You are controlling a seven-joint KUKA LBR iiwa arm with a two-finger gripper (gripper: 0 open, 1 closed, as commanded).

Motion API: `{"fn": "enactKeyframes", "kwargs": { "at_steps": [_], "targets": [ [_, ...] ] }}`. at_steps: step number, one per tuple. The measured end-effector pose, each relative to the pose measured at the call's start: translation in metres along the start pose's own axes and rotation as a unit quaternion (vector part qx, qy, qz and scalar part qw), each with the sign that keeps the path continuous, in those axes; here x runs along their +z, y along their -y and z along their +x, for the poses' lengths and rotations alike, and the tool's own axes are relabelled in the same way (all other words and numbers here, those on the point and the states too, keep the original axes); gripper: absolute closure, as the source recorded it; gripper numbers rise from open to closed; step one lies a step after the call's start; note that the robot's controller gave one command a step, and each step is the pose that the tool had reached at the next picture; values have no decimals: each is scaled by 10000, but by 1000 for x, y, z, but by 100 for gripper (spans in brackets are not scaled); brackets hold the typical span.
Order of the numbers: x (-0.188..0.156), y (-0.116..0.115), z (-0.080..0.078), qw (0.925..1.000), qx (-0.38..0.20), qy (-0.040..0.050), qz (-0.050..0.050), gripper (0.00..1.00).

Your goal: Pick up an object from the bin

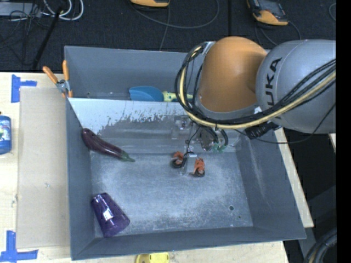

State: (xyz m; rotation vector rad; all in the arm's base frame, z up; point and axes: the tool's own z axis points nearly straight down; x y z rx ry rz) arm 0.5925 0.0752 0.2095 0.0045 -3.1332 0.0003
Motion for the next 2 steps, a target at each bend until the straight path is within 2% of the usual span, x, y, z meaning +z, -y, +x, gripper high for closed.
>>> {"fn": "enactKeyframes", "kwargs": {
  "at_steps": [1, 2],
  "targets": [
    [-5, 0, -1, 10000, 8, 42, -3, 0],
    [17, 22, -15, 10000, 25, 45, -5, 0]
  ]
}}
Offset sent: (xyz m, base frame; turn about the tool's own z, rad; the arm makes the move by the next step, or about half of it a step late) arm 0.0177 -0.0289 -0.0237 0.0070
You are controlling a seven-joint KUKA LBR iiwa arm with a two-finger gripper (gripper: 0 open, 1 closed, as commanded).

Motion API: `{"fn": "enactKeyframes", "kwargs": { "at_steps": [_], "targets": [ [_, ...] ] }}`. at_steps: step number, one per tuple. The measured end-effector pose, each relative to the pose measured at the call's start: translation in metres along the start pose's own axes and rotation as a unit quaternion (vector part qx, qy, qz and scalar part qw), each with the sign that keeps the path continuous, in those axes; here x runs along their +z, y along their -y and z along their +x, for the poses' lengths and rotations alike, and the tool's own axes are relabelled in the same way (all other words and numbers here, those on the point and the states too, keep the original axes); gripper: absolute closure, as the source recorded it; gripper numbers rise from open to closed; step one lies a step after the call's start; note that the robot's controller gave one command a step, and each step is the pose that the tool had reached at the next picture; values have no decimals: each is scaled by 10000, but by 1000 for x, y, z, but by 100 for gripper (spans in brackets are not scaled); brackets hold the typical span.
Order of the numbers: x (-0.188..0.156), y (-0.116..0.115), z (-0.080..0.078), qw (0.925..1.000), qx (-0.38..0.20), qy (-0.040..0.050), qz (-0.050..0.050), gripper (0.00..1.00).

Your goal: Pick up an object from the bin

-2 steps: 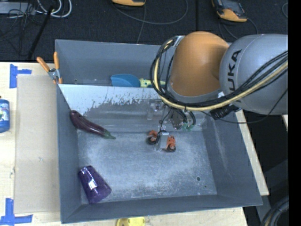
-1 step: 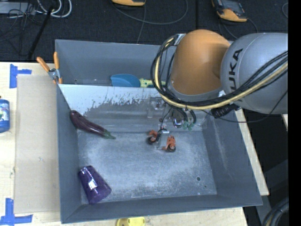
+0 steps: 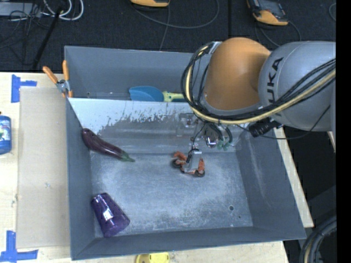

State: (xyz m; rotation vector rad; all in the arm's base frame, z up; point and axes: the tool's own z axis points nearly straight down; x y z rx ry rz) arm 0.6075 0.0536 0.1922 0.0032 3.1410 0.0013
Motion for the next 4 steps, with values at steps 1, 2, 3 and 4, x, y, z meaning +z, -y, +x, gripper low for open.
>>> {"fn": "enactKeyframes", "kwargs": {
  "at_steps": [1, 2, 3, 4],
  "targets": [
    [49, 64, 32, 9993, 369, -4, 1, 0],
    [56, 74, 39, 9991, 412, -19, 7, 0],
    [16, 65, 19, 9988, 482, -37, 9, 0],
    [27, 39, 7, 9997, 228, 79, 1, 0]
  ]
}}
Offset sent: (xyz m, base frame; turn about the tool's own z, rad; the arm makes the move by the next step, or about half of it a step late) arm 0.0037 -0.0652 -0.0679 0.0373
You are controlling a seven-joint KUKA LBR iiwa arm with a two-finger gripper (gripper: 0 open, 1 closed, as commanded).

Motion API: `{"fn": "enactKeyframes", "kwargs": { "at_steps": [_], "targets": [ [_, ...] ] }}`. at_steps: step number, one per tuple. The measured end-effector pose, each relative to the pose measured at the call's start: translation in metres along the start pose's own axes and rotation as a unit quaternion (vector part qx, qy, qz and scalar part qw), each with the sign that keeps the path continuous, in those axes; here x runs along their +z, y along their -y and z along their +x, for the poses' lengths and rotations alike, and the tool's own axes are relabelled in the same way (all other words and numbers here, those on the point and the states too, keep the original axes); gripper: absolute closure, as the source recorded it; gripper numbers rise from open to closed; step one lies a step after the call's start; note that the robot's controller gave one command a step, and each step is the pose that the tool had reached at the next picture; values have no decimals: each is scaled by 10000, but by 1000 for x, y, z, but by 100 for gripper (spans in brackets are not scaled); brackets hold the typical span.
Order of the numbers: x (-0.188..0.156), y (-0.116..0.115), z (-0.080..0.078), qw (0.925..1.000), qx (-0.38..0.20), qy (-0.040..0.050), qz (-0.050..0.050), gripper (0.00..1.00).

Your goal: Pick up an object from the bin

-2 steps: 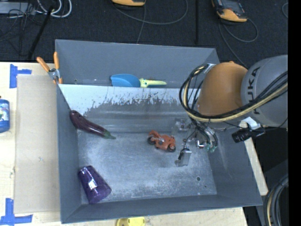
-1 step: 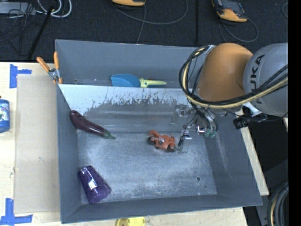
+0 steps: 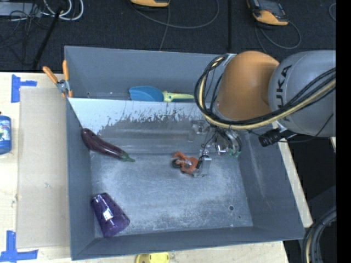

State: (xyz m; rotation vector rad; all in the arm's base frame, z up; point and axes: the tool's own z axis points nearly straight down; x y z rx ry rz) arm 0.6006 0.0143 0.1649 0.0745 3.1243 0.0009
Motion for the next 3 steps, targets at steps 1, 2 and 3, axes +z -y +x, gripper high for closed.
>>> {"fn": "enactKeyframes", "kwargs": {
  "at_steps": [1, 2, 3],
  "targets": [
    [66, -13, 11, 10000, -3, -66, 0, 0],
    [91, 27, -16, 9989, -458, -33, -1, 100],
    [91, 27, -16, 9990, -454, -33, -2, 100]
  ]
}}
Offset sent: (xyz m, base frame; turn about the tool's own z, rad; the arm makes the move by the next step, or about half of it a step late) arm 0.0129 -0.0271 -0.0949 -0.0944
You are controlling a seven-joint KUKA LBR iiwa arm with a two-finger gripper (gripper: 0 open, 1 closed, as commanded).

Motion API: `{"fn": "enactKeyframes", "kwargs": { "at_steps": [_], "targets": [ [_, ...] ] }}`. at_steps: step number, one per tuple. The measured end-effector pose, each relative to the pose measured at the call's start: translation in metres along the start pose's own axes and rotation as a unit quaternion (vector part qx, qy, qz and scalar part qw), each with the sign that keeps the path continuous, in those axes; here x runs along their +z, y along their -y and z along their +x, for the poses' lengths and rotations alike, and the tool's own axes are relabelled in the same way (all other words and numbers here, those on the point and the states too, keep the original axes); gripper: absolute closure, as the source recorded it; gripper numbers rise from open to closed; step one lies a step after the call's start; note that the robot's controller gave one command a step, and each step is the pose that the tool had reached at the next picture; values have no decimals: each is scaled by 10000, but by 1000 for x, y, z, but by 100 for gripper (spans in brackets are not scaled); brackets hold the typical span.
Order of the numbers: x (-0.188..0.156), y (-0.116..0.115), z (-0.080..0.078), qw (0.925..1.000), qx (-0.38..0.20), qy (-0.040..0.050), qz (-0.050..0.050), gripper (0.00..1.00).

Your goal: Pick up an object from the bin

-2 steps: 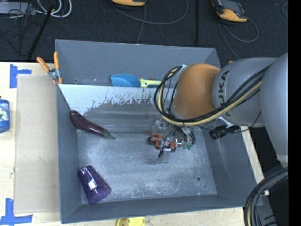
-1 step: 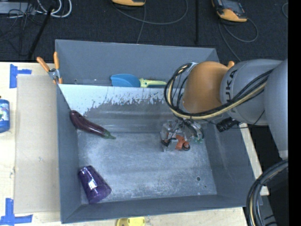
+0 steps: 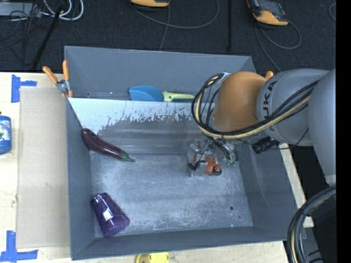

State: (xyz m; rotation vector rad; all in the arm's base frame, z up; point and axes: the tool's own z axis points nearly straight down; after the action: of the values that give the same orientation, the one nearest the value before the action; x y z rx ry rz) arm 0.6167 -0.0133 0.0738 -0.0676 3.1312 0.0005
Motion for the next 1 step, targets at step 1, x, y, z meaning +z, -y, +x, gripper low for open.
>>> {"fn": "enactKeyframes", "kwargs": {
  "at_steps": [1],
  "targets": [
    [-110, -4, 9, 10000, -4, -40, -1, 100]
  ]
}}
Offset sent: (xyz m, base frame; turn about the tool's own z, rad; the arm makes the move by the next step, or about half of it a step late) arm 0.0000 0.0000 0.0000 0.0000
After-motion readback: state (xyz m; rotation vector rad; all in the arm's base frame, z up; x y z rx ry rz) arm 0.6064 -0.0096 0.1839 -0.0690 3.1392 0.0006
